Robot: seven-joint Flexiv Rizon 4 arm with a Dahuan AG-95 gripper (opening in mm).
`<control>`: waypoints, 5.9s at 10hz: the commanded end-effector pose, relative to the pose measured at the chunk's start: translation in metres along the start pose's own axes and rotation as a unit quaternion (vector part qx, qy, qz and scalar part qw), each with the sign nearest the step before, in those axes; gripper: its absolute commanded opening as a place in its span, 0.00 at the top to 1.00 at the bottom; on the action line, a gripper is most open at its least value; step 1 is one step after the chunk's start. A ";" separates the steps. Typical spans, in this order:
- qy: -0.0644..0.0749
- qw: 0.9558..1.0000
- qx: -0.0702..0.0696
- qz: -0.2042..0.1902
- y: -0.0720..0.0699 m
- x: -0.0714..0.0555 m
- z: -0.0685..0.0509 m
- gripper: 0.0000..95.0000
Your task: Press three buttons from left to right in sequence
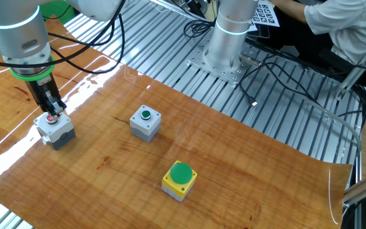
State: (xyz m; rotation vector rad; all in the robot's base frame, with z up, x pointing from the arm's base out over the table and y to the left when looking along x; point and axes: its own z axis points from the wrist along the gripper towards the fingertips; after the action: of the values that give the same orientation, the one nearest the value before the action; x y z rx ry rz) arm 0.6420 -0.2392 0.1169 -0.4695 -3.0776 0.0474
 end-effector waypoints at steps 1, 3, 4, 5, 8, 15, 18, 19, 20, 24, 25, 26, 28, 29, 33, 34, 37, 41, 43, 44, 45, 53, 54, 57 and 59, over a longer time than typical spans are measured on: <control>-0.007 1.000 0.005 -0.011 -0.009 0.002 0.005 0.80; -0.006 1.000 0.004 -0.016 -0.026 -0.003 0.009 0.80; -0.002 1.000 0.003 -0.008 -0.026 -0.003 0.009 0.80; 0.000 1.000 0.001 -0.007 -0.026 -0.003 0.008 0.80; 0.001 1.000 -0.004 -0.008 -0.022 0.000 0.006 0.80; 0.002 1.000 -0.006 -0.008 -0.009 -0.006 0.004 0.80; 0.000 1.000 -0.009 -0.003 -0.008 -0.009 0.010 0.80; 0.000 1.000 -0.009 -0.003 -0.007 -0.009 0.012 0.80; -0.001 1.000 -0.010 -0.002 -0.007 -0.009 0.014 0.80; 0.001 1.000 -0.017 0.007 -0.007 -0.009 0.017 0.80; 0.001 1.000 -0.019 0.009 -0.007 -0.009 0.018 0.80; 0.002 1.000 -0.020 0.010 -0.007 -0.009 0.018 0.80; 0.003 1.000 -0.025 0.017 -0.007 -0.008 0.020 0.80; 0.003 1.000 -0.025 0.018 -0.007 -0.008 0.021 0.80; 0.002 0.999 -0.029 0.022 -0.008 -0.006 0.026 0.80; -0.001 0.999 -0.028 0.022 -0.008 -0.006 0.026 0.80; 0.002 1.000 -0.014 0.025 -0.003 -0.003 0.007 0.80; 0.004 1.000 -0.008 0.021 0.004 0.015 -0.009 0.80; 0.001 1.000 -0.009 0.007 0.001 0.021 -0.009 0.80; -0.001 1.000 -0.010 0.002 -0.002 0.026 -0.008 0.80; -0.001 1.000 -0.009 -0.004 -0.002 0.027 -0.007 1.00; -0.001 0.998 0.011 -0.065 -0.002 0.027 -0.007 1.00; 0.002 0.996 0.005 -0.088 -0.002 0.027 -0.007 1.00; 0.001 0.990 0.003 -0.144 -0.002 0.027 -0.007 1.00; -0.009 0.987 0.000 -0.162 -0.002 0.027 -0.007 1.00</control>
State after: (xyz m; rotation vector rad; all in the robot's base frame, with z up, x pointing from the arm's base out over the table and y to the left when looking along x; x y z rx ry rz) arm 0.6197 -0.2345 0.1231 -0.0098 -3.1162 0.0457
